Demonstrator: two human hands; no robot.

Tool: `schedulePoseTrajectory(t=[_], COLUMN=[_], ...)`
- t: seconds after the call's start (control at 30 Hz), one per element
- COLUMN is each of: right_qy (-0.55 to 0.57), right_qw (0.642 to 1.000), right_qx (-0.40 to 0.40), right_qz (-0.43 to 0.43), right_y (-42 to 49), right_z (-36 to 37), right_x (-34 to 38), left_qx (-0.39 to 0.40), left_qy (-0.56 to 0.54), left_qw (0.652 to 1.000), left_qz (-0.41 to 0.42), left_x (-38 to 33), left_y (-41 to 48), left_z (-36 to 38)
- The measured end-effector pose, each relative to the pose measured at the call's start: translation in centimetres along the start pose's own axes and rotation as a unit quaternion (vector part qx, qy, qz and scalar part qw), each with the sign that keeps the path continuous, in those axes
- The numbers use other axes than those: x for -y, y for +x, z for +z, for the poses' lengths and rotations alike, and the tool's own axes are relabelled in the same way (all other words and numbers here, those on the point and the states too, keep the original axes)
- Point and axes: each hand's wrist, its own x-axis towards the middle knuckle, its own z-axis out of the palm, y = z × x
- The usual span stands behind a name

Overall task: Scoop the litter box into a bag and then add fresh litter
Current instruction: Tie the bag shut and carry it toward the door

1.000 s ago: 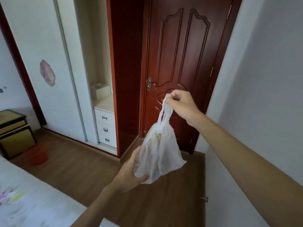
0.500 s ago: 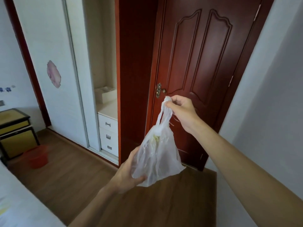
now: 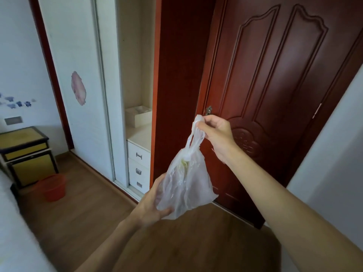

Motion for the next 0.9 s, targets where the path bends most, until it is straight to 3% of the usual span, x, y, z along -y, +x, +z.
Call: schedulePoseTrajectory(t=[0.63,0.9], right_qy=[0.107,0.150], right_qw=[0.981,0.959], right_qx=[0.163,0.237], right_qz=[0.018,0.036], right_y=[20.0,25.4], right_z=[10.6,19.1], right_x=[-6.7,-8.8], left_qx=[-0.149,-0.226], left_qy=[0.105,0.123], left_qw=[0.981,0.962], left_qz=[-0.061,-0.096], left_x=[8.5,12.5], left_y=[12.9,13.5], left_z=[-8.1,-13.0])
